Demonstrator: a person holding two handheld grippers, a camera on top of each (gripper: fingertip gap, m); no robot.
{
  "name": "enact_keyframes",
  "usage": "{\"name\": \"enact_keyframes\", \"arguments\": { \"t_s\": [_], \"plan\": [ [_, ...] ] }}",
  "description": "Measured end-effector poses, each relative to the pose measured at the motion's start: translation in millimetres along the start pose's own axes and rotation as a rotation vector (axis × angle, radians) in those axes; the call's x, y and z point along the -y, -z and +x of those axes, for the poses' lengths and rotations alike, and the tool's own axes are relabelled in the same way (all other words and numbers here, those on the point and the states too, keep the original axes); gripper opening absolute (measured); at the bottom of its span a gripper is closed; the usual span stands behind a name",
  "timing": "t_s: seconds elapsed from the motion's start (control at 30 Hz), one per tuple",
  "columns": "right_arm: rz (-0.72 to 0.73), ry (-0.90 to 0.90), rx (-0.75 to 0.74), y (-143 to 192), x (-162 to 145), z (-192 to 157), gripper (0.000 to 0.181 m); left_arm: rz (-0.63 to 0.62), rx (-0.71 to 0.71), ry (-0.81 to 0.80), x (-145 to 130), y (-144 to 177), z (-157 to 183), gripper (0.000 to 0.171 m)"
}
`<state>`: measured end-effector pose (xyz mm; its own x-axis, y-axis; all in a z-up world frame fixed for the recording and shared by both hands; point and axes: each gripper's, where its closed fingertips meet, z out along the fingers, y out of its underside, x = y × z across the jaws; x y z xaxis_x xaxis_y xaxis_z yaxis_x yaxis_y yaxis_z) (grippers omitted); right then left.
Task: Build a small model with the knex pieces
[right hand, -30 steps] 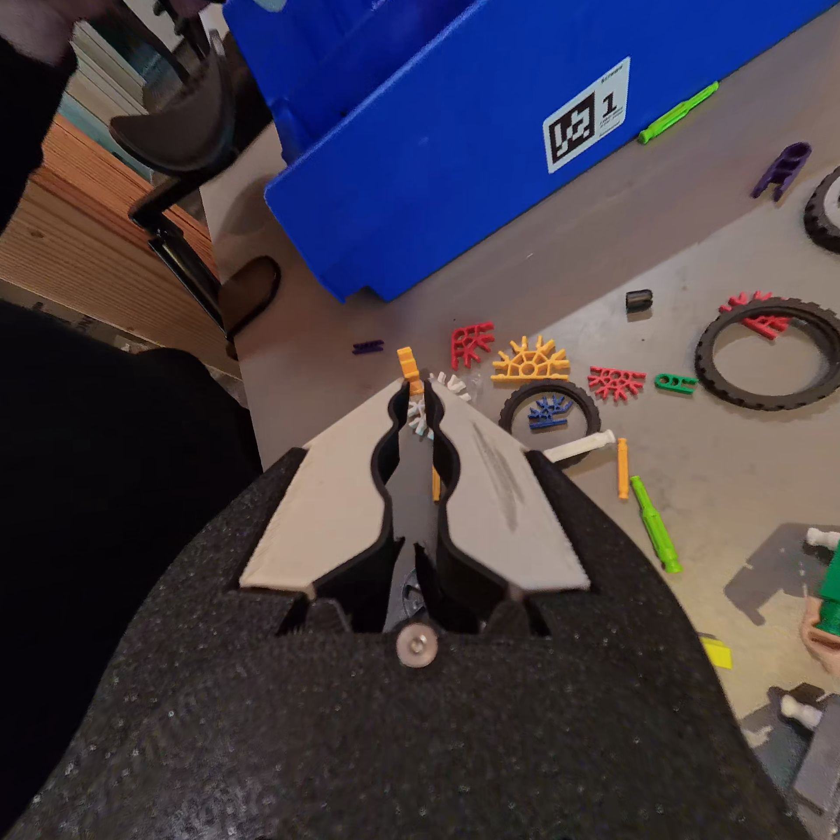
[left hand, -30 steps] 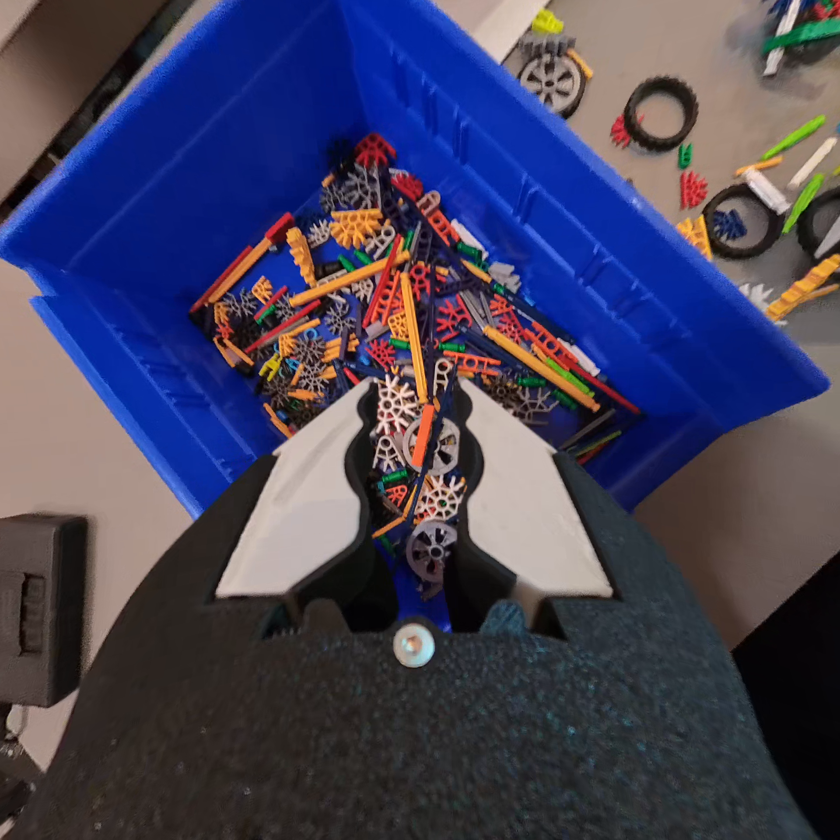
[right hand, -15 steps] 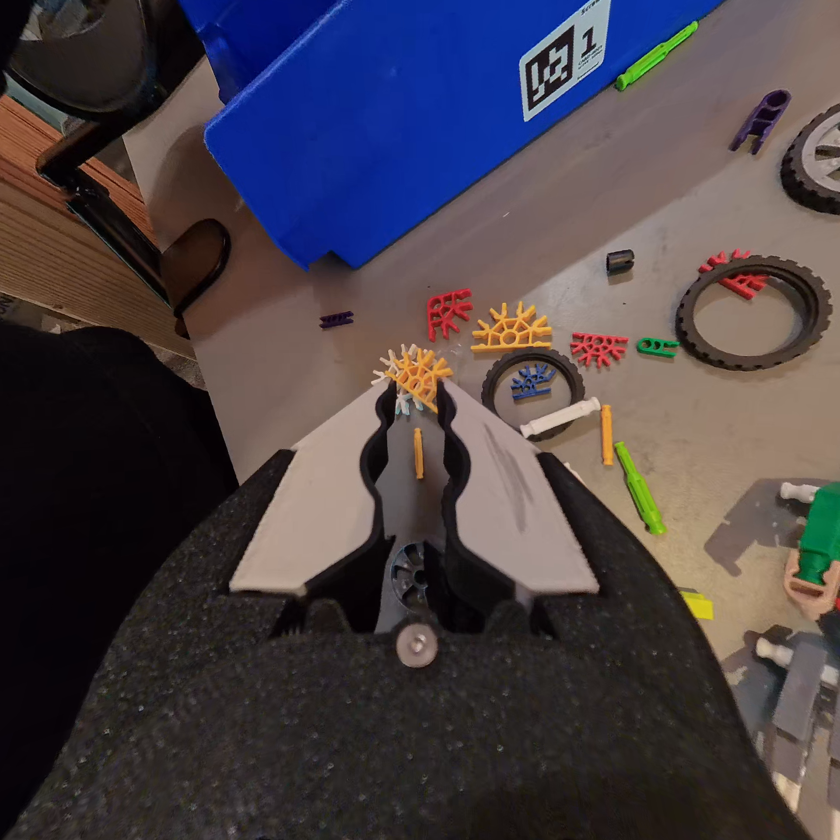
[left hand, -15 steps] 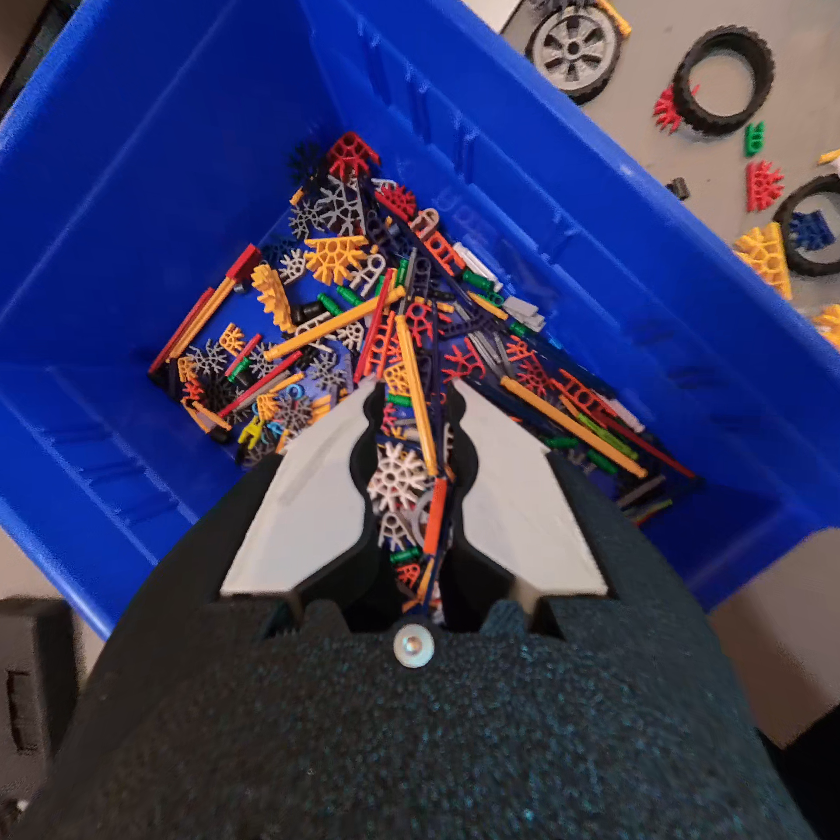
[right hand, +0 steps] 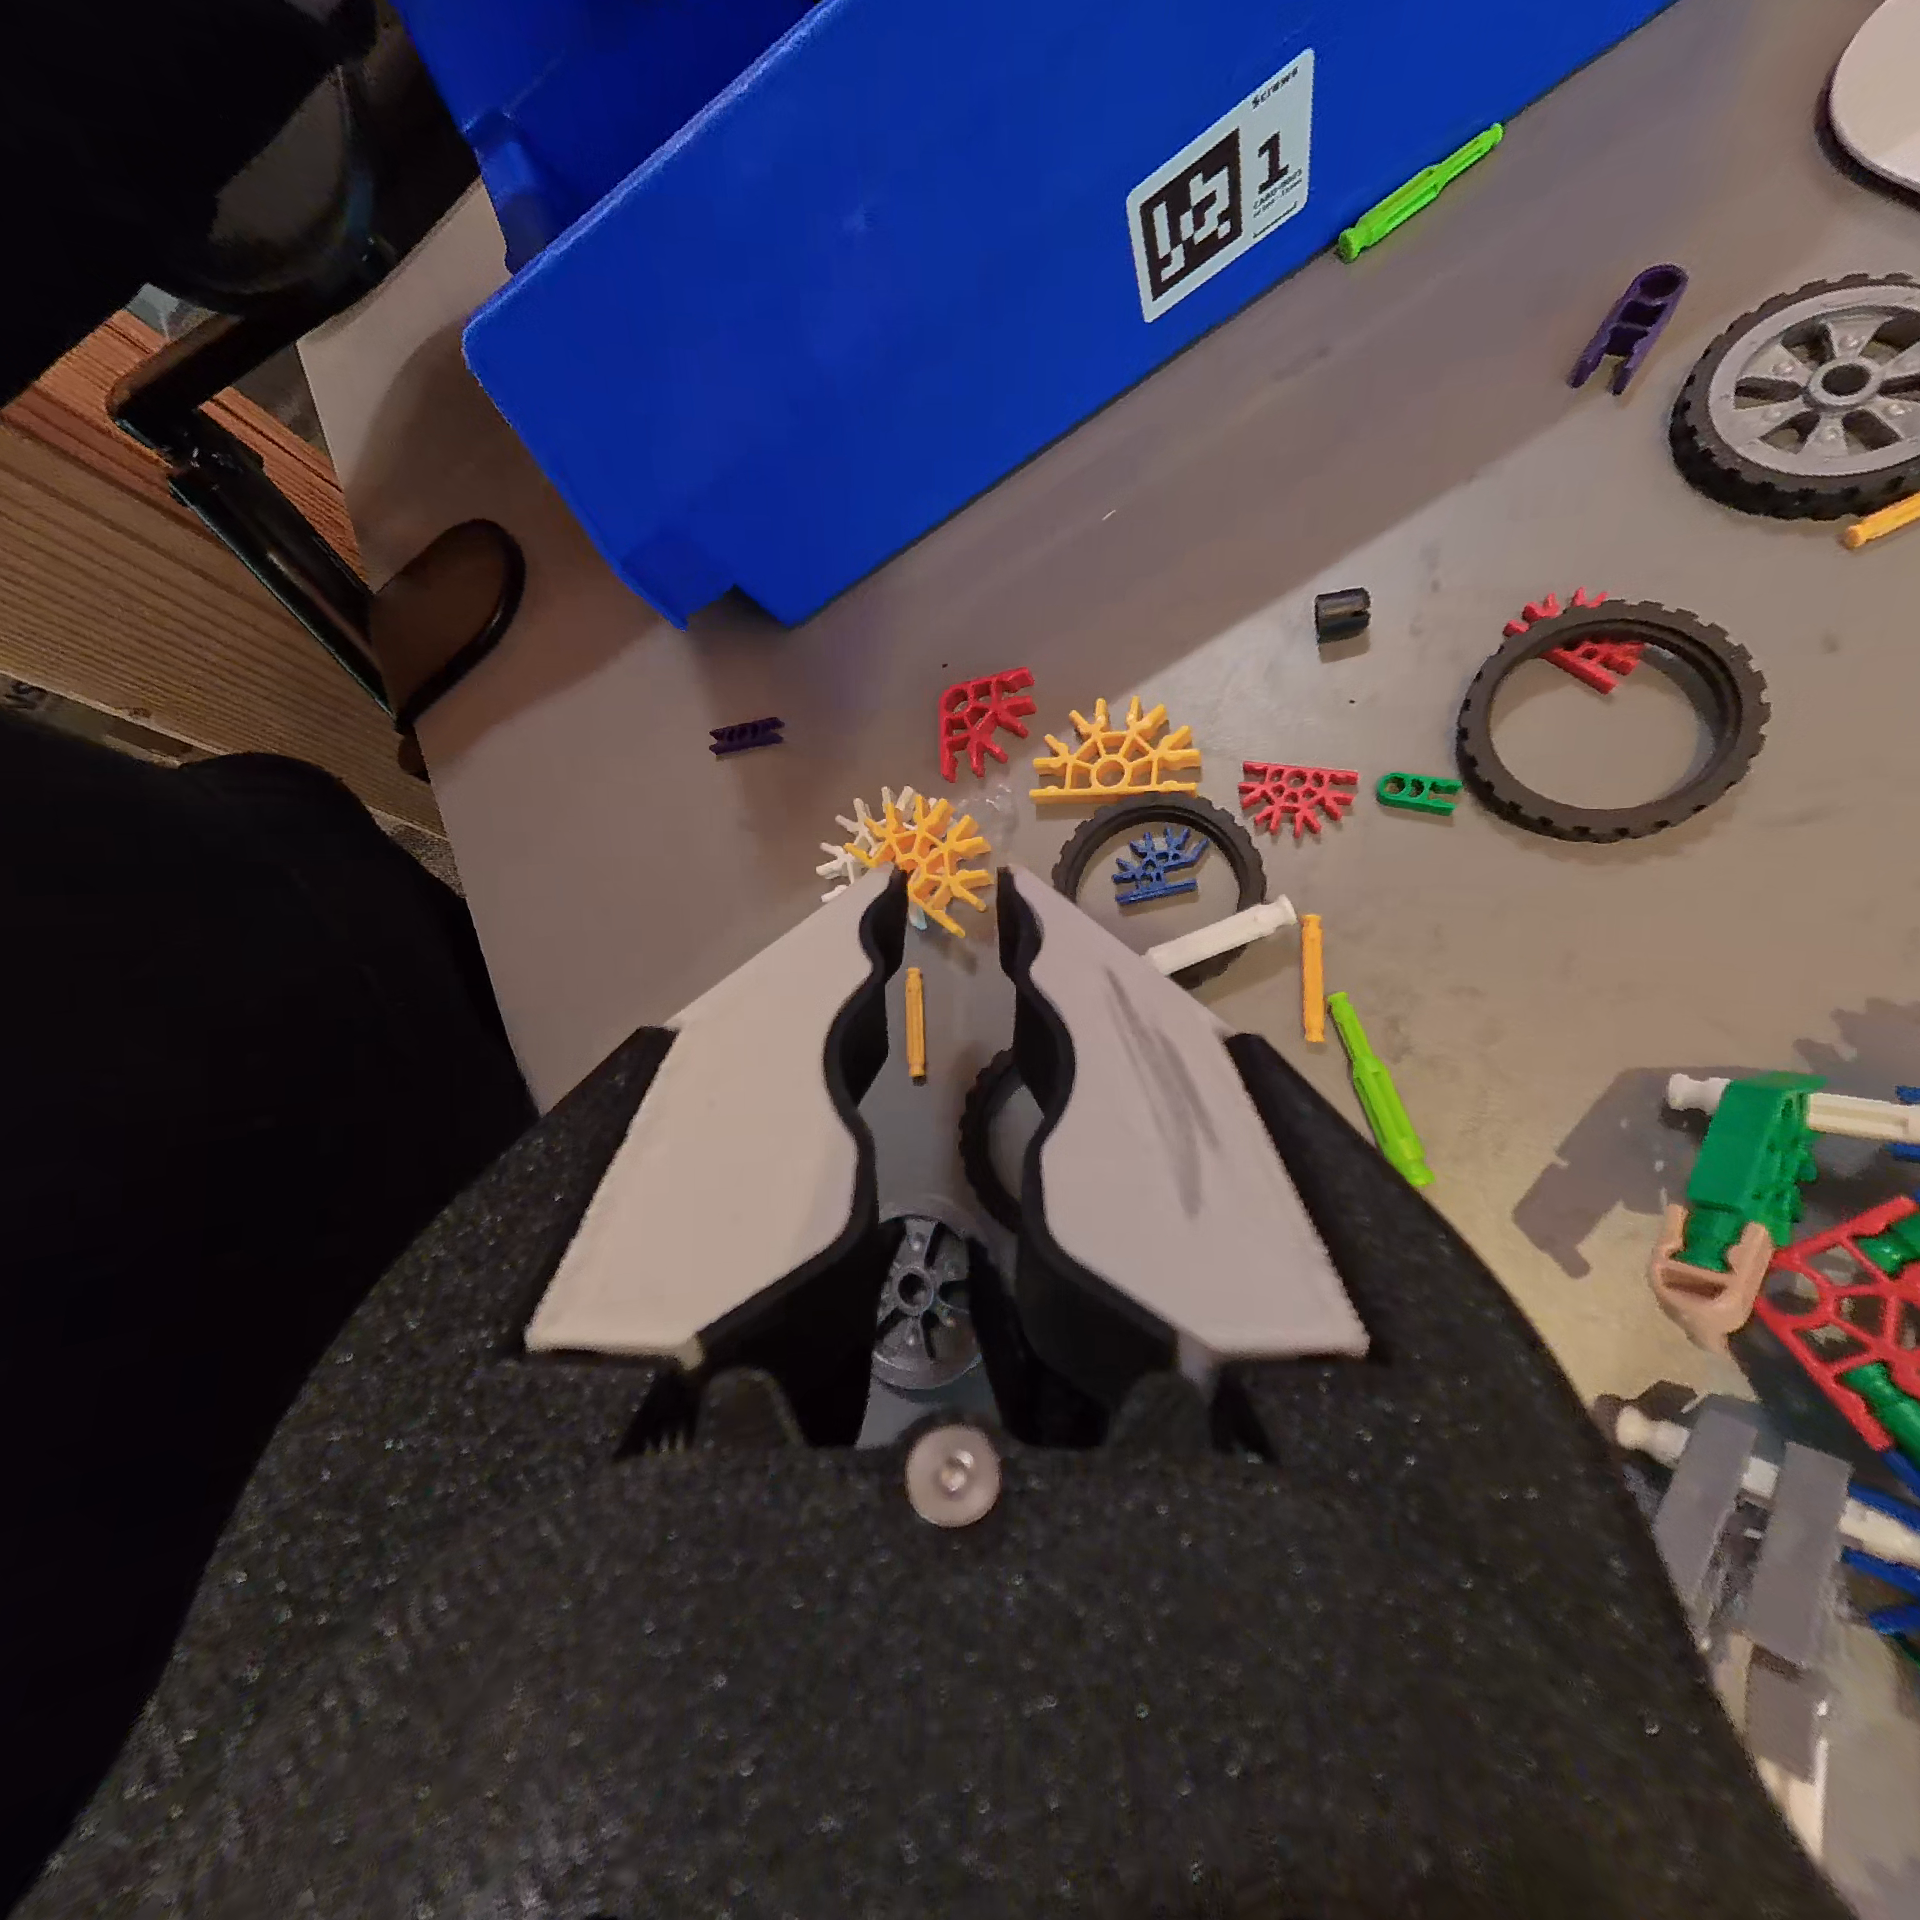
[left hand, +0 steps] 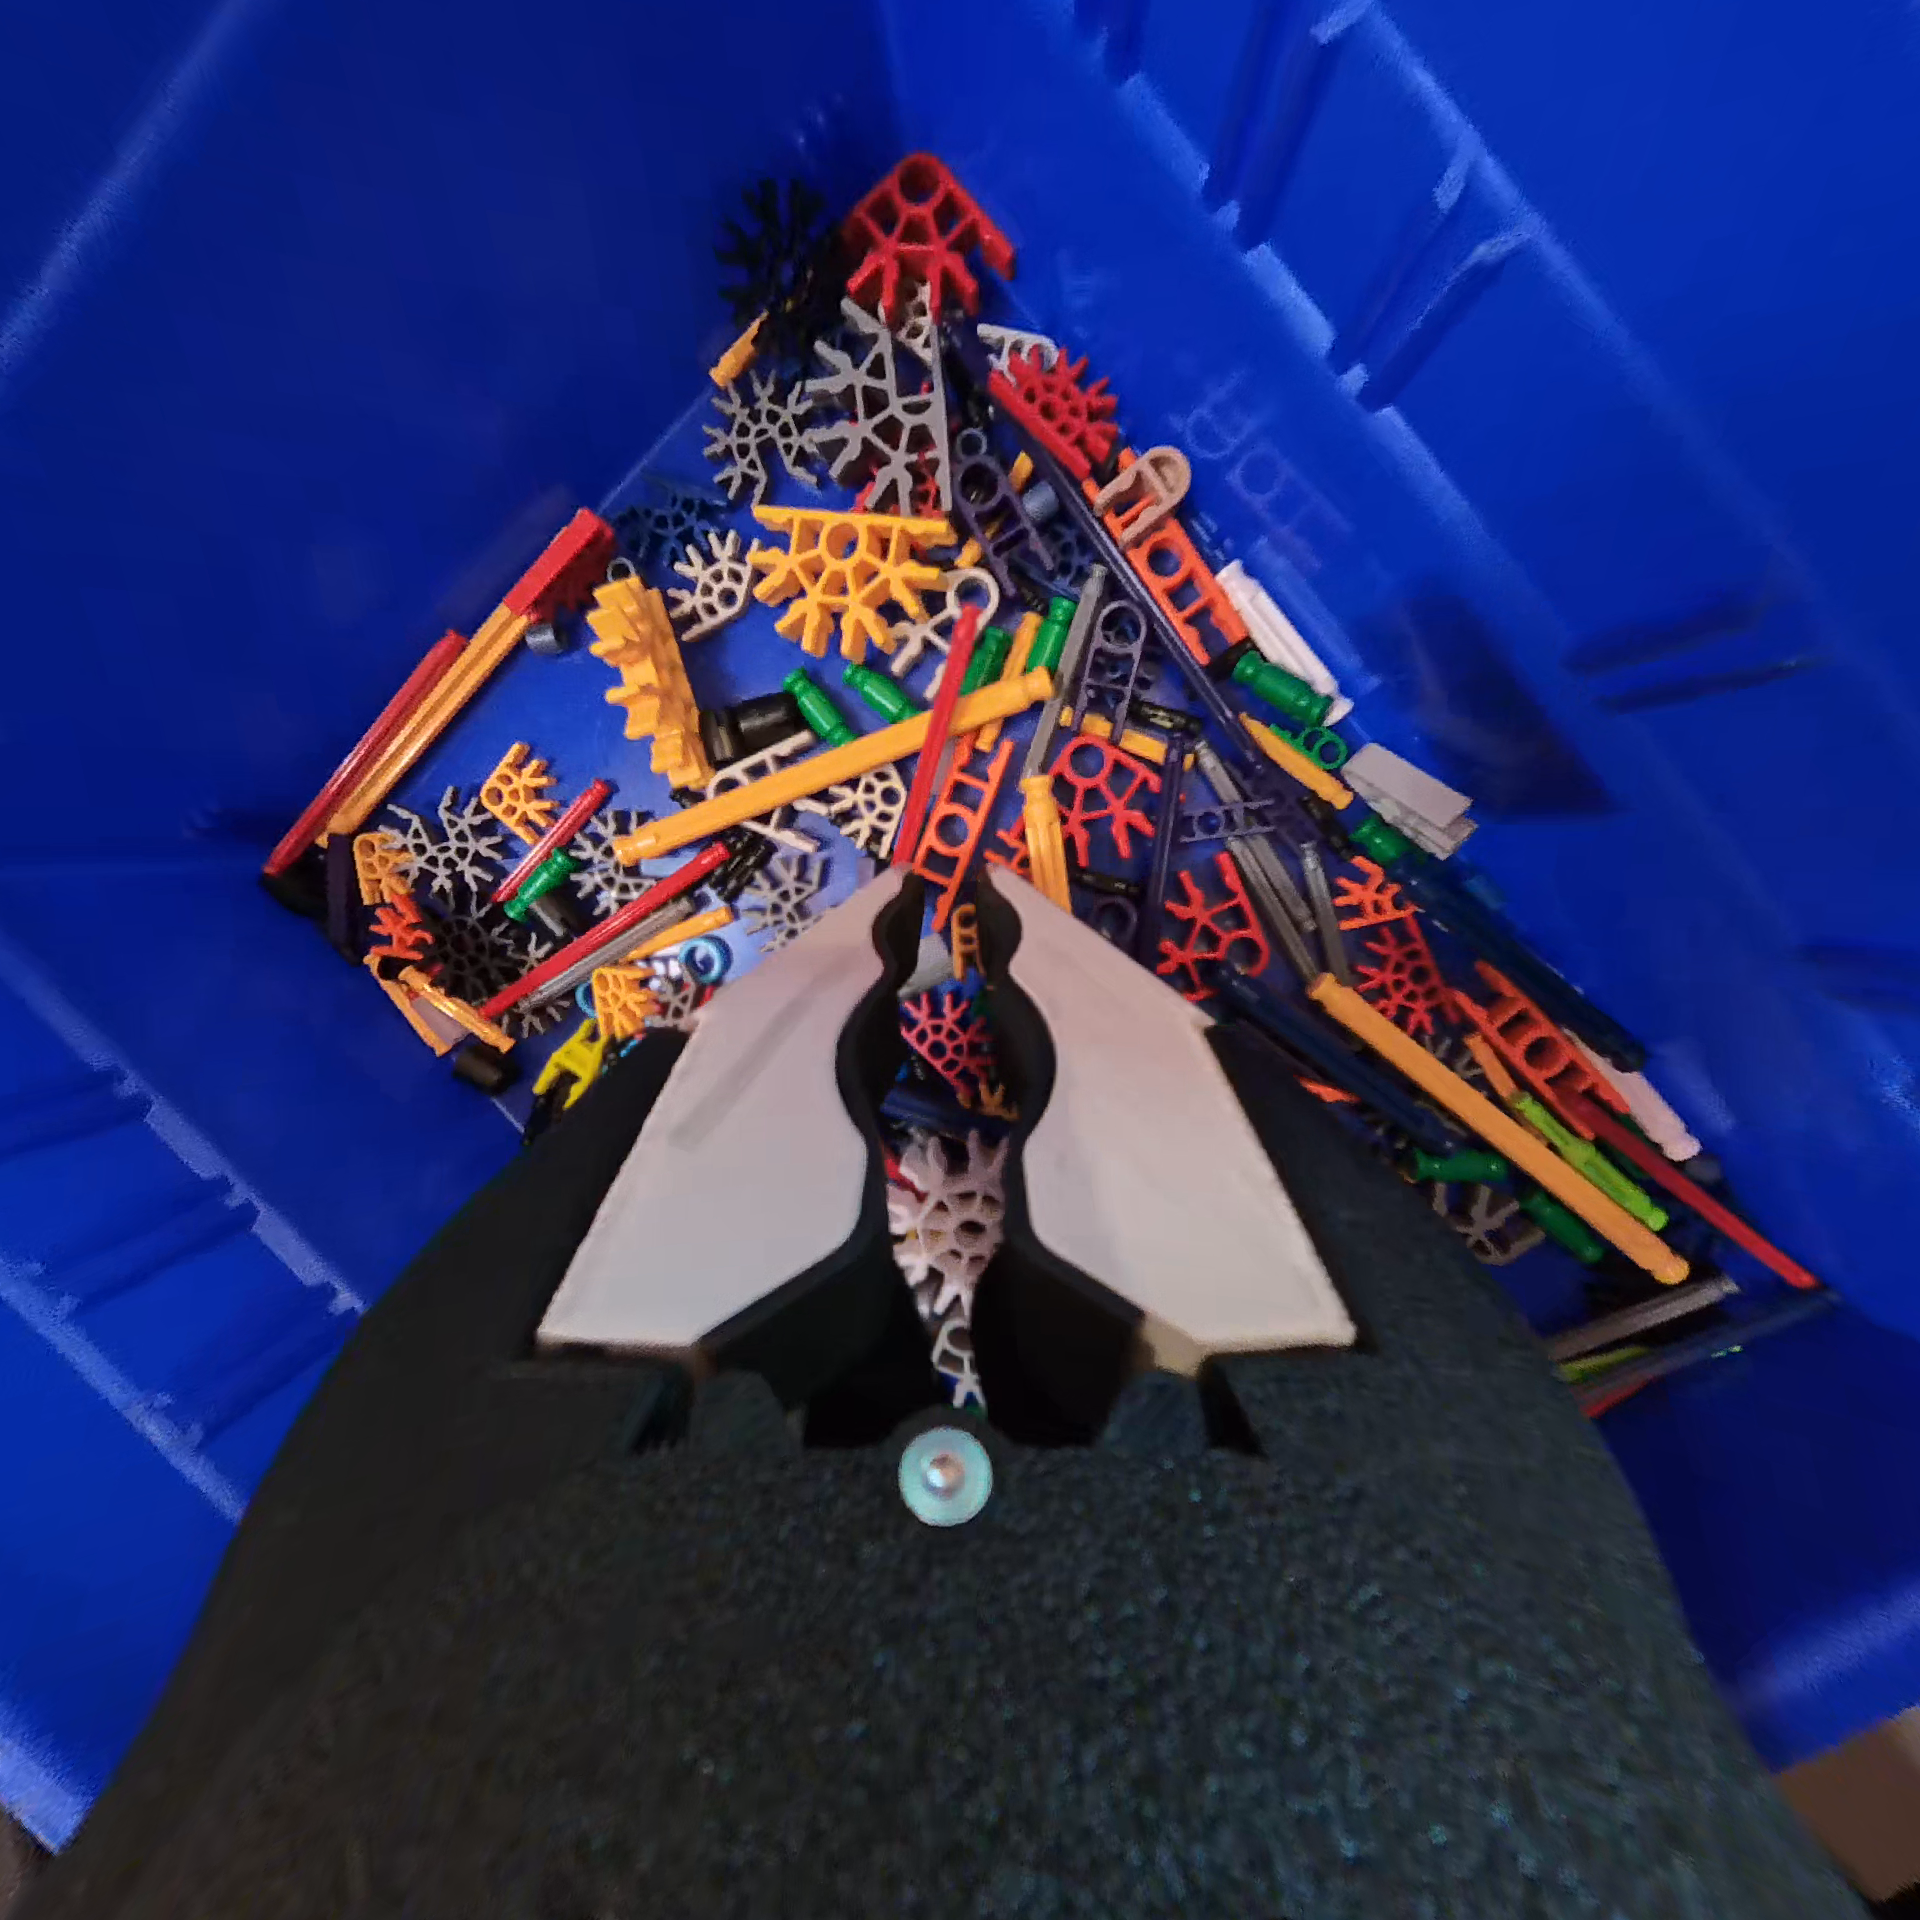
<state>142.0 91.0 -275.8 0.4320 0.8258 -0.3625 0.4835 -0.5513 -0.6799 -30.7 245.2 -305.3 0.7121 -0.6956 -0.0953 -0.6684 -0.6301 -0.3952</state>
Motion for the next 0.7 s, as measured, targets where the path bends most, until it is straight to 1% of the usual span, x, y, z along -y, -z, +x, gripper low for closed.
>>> {"name": "enact_keyframes", "arguments": {
  "t_s": [0.07, 0.13, 0.27, 0.43, 0.57, 0.63, 0.7],
  "plan": [
    [0.001, 0.003, 0.005, -0.5, 1.2, 0.7, 0.017, -0.017, -0.005, 0.001, -1.2, -2.3, -1.2, 0.013],
    [0.002, 0.008, 0.008, -1.0, 2.6, 1.2, 0.017, -0.002, -0.020, 0.004, 2.2, -3.1, -1.0, 0.012],
    [0.005, 0.012, 0.015, -1.2, 4.1, 1.6, 0.016, 0.025, -0.064, 0.018, 6.0, -5.0, 2.5, 0.004],
    [0.009, 0.017, 0.013, 0.5, 6.2, 2.5, 0.016, 0.032, -0.057, -0.008, 3.5, -3.3, 4.2, 0.004],
    [0.029, 0.023, 0.006, 3.7, 13.1, 3.0, 0.016, 0.049, -0.041, -0.023, 1.8, 7.9, 7.5, 0.005],
    [0.045, 0.025, 0.007, 5.1, 18.4, 2.1, 0.016, 0.074, -0.028, -0.031, 3.6, 19.4, 8.2, 0.004],
    [0.062, 0.028, 0.007, 6.4, 24.2, 1.5, 0.016, 0.105, -0.045, -0.037, 5.8, 32.3, 13.5, 0.004]
  ]
}}
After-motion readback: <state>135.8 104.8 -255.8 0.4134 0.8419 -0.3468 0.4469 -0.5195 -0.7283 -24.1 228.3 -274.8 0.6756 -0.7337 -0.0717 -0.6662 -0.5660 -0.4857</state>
